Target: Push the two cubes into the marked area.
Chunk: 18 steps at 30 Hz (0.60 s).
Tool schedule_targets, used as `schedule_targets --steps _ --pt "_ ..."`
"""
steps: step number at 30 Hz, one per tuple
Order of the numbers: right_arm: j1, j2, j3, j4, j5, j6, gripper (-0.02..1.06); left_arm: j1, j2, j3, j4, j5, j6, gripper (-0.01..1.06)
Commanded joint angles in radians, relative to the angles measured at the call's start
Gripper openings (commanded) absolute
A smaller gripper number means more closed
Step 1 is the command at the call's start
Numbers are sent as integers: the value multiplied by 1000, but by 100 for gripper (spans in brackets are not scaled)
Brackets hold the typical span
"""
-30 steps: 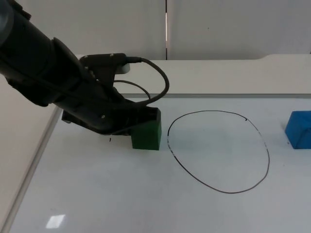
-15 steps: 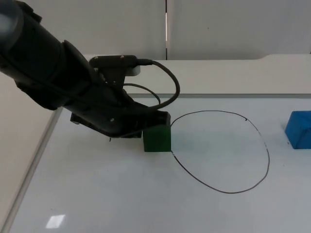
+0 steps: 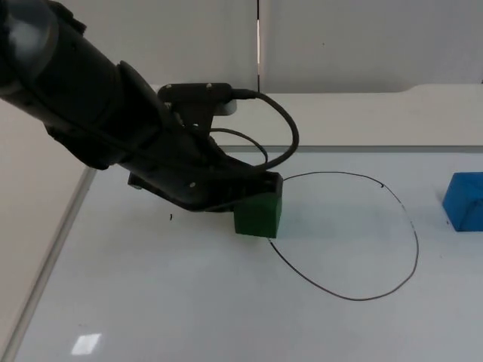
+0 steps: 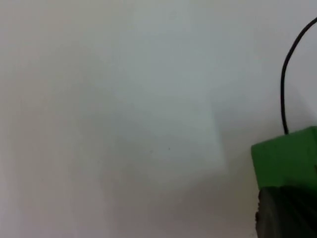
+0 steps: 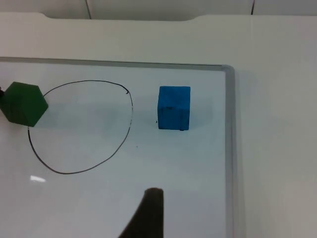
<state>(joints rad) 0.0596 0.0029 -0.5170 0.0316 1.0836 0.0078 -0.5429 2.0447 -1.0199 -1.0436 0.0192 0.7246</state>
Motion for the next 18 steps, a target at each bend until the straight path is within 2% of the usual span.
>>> schedule_targets --steps 1,18 --pt "-6 -3 2 -4 -5 3 84 -6 14 -4 -16 12 -1 0" --pt "-6 -3 2 -4 -5 3 84 -14 18 -4 -43 27 -4 0"
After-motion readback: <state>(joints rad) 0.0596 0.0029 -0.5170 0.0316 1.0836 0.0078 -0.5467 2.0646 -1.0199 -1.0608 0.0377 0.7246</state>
